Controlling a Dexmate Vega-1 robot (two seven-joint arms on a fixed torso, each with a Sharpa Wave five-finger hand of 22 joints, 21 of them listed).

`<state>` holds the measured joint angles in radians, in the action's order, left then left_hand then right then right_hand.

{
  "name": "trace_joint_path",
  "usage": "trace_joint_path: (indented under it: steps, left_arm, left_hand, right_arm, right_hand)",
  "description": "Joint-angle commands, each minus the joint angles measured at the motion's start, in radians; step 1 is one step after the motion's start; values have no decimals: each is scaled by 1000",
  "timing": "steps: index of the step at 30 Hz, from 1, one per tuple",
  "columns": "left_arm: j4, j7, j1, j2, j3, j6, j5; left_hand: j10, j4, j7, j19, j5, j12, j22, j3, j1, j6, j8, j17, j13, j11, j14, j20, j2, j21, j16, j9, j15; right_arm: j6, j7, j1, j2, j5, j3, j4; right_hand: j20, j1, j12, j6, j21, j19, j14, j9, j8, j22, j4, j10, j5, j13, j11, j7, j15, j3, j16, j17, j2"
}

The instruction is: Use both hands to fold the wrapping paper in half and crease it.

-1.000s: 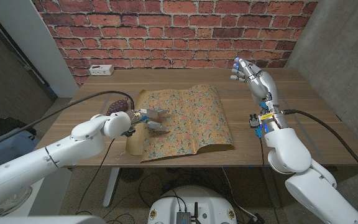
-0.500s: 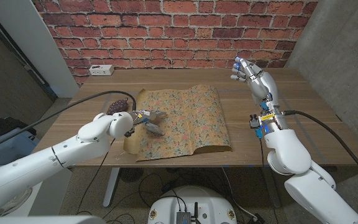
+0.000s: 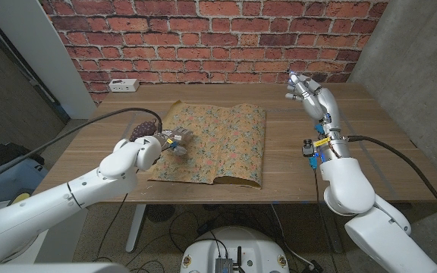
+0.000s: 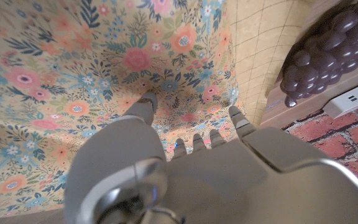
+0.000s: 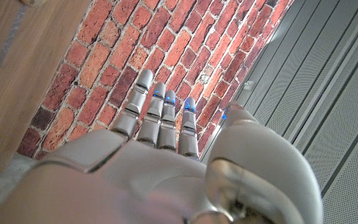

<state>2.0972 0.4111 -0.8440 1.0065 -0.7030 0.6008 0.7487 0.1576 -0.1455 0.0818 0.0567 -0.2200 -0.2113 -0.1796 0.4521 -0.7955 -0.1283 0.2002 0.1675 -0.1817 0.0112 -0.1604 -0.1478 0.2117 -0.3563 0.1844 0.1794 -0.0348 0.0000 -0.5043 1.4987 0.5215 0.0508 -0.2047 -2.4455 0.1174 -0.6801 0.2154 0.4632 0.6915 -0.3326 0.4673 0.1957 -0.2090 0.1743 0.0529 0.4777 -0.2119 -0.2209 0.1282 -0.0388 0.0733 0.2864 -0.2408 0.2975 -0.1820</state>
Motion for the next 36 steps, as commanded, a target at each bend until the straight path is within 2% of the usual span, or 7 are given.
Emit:
trace_joint_path:
  steps: [1,2,4,7,12,29,36]
  left_arm:
    - [-19,-101,-39,-14,68,-55,-84]
    - [-25,-124,-47,-14,83,-77,-114]
    - [-39,-168,-63,-13,116,-130,-182]
    - [-67,-245,-93,-13,166,-215,-284]
    - [-98,-325,-121,-14,210,-300,-385]
    - [-114,-376,-112,-5,199,-330,-441]
    - [-118,-374,-107,-2,193,-331,-457]
  left_hand:
    - [-24,9,-4,-27,10,-12,-4,28,-28,22,7,3,-2,6,24,5,0,-10,12,3,5]
    - [-32,13,-4,-34,13,-15,-4,32,-30,30,9,4,-2,8,31,9,-2,-13,13,4,5]
    - [-68,53,5,-61,39,-21,-5,8,13,57,9,5,-2,17,73,26,-29,-17,20,4,18]
    - [-129,88,-3,-99,49,-30,-5,-38,83,120,15,5,-2,22,150,17,-52,-20,28,4,10]
    - [-220,125,-10,-122,47,-49,-7,-65,157,204,26,7,-4,10,222,-6,-56,-19,32,3,14]
    - [-294,135,-33,-159,43,-58,-9,-64,192,282,31,6,-5,6,289,-20,-52,-24,31,3,11]
    - [-299,136,-32,-162,43,-57,-9,-63,197,284,28,6,-5,4,296,-21,-51,-24,31,2,12]
  right_arm:
    - [-688,-186,-57,-38,-241,-134,-123]
    - [-709,-180,-64,-29,-242,-139,-124]
    - [-740,-170,-79,-16,-240,-148,-120]
    - [-781,-158,-107,0,-237,-168,-107]
    - [-927,-141,-188,19,-249,-237,-97]
    - [-1202,-158,-371,47,-238,-413,-66]
    - [-1243,-160,-411,57,-213,-445,-55]
  right_hand:
    - [-19,-36,6,32,-2,-8,1,0,-12,6,21,9,-10,-2,-17,2,-24,29,-13,8,-10]
    - [-21,-38,6,43,-3,-7,0,0,-15,6,22,10,-11,-2,-18,2,-26,32,-14,10,-9]
    - [-21,-35,6,66,-5,-6,-5,0,-22,6,21,13,-10,-2,-19,-7,-24,33,-17,14,-6]
    - [-23,-26,9,83,-6,-6,-5,0,-25,6,15,22,-9,-2,-12,-14,-23,33,-20,18,-5]
    - [-18,-21,11,88,-9,-4,-6,0,-25,6,10,30,-9,-2,-13,-11,-27,35,-23,21,-6]
    - [-29,-91,10,97,-11,-15,-3,1,-16,6,65,38,-9,-2,-47,15,-59,76,-34,21,0]
    - [-27,-94,8,96,-12,-15,-7,1,-13,6,67,37,-5,-2,-49,17,-60,77,-36,23,3]
